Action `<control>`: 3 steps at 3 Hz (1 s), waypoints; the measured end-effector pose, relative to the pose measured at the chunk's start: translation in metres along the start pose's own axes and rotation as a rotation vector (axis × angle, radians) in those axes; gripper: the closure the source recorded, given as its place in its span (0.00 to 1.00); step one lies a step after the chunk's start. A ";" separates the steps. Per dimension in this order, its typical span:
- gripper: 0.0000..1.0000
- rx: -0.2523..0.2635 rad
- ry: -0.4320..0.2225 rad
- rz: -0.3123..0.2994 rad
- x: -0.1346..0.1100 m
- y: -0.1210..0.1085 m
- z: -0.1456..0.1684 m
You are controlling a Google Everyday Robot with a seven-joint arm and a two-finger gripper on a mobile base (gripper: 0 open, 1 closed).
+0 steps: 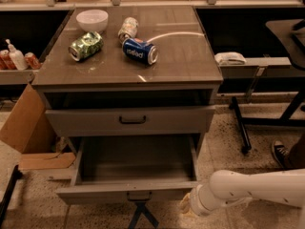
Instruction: Close middle drawer
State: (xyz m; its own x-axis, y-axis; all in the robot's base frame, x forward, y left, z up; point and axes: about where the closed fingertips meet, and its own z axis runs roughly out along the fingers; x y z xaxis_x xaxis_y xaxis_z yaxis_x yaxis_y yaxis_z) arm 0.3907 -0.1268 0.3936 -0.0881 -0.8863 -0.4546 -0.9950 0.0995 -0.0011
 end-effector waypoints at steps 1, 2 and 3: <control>1.00 0.061 0.027 0.016 0.004 -0.040 0.020; 1.00 0.061 0.027 0.016 0.004 -0.040 0.020; 1.00 0.101 -0.003 -0.002 0.001 -0.053 0.024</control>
Offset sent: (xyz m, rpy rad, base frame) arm 0.0694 0.0016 -0.0181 -0.0411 -0.0994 -0.0795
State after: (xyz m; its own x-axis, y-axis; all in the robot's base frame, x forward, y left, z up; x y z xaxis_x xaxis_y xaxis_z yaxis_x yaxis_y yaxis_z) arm 0.4443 -0.1225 0.3718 -0.0855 -0.8851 -0.4576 -0.9855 0.1426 -0.0916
